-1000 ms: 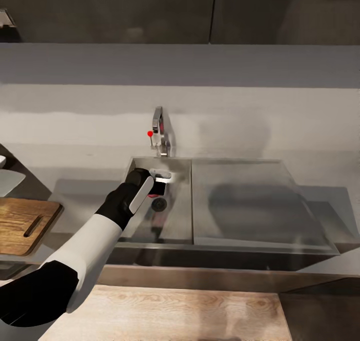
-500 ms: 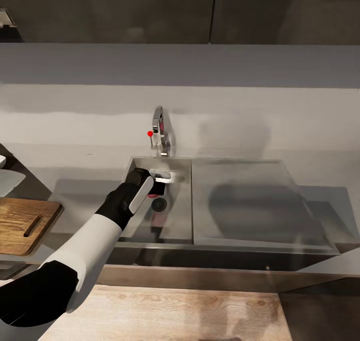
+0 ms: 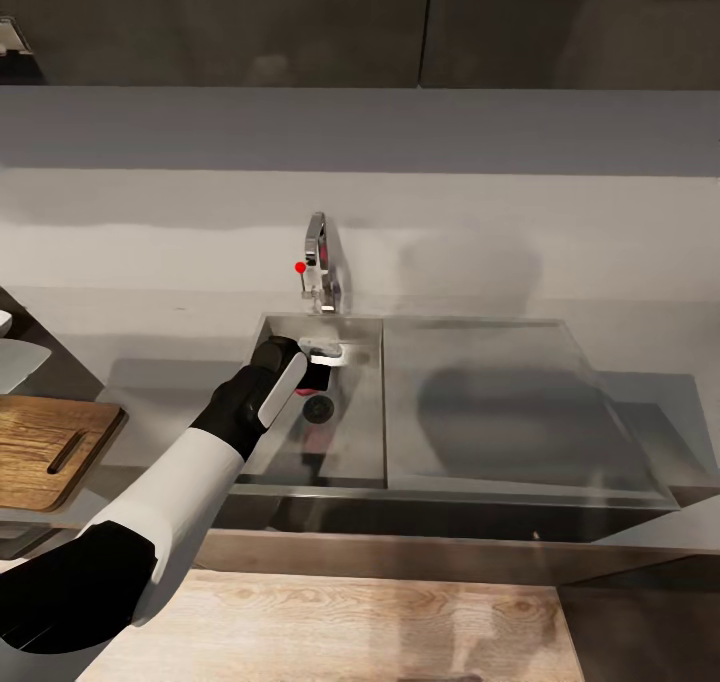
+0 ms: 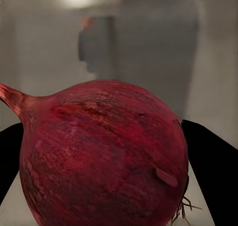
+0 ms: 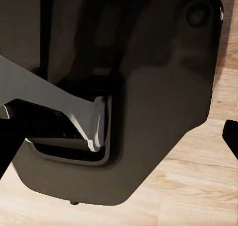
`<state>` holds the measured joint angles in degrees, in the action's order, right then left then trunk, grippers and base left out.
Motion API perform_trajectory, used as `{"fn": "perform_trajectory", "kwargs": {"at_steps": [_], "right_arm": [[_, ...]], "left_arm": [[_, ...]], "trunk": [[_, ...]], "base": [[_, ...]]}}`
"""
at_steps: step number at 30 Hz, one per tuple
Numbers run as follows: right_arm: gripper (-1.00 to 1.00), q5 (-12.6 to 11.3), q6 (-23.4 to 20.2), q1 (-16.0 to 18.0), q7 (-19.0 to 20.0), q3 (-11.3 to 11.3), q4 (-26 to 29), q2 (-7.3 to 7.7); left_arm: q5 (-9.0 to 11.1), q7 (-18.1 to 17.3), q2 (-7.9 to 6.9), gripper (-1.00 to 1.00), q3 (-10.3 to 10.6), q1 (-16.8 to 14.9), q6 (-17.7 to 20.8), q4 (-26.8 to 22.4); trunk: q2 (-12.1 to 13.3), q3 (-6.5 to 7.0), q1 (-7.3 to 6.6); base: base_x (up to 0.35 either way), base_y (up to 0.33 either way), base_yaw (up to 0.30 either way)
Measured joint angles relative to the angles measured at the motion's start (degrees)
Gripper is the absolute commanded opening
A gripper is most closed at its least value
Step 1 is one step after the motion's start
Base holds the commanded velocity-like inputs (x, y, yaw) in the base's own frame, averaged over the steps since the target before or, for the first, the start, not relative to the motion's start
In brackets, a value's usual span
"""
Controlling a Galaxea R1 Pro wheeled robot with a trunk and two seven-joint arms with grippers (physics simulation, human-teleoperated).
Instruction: In the kitchen, take the Vidalia onion out of the sink, dice it on the chopping board with the paring knife, put the diced onion into the bowl on the countertop, then place both the paring knife and the chopping board into the sink.
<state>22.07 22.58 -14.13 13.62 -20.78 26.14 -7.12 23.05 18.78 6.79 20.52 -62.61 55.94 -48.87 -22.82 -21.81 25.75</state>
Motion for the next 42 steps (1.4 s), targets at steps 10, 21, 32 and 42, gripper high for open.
{"fn": "perform_trajectory", "kwargs": {"at_steps": [10, 21, 32, 42], "right_arm": [[1.0, 0.0, 0.0, 0.0, 0.0, 0.0, 0.0, 0.0], [1.0, 0.0, 0.0, 0.0, 0.0, 0.0, 0.0, 0.0], [1.0, 0.0, 0.0, 0.0, 0.0, 0.0, 0.0, -0.03], [1.0, 0.0, 0.0, 0.0, 0.0, 0.2, 0.0, -0.24]], "left_arm": [[0.0, 0.0, 0.0, -1.0, 0.0, 0.0, 0.0, 0.0], [0.0, 0.0, -0.15, -1.0, -0.1, 0.0, 0.0, 0.0], [0.0, 0.1, 0.0, -1.0, -0.2, 0.0, 0.0, -0.1], [0.0, 0.1, 0.08, -1.0, -0.3, 0.0, 0.0, -1.2]], "trunk": [[0.0, 0.0, 0.0], [0.0, 0.0, 0.0], [0.0, 0.0, 0.0], [0.0, 0.0, 0.0]], "base": [[0.0, 0.0, 0.0], [0.0, 0.0, 0.0], [0.0, 0.0, 0.0], [0.0, 0.0, 0.0]]}}
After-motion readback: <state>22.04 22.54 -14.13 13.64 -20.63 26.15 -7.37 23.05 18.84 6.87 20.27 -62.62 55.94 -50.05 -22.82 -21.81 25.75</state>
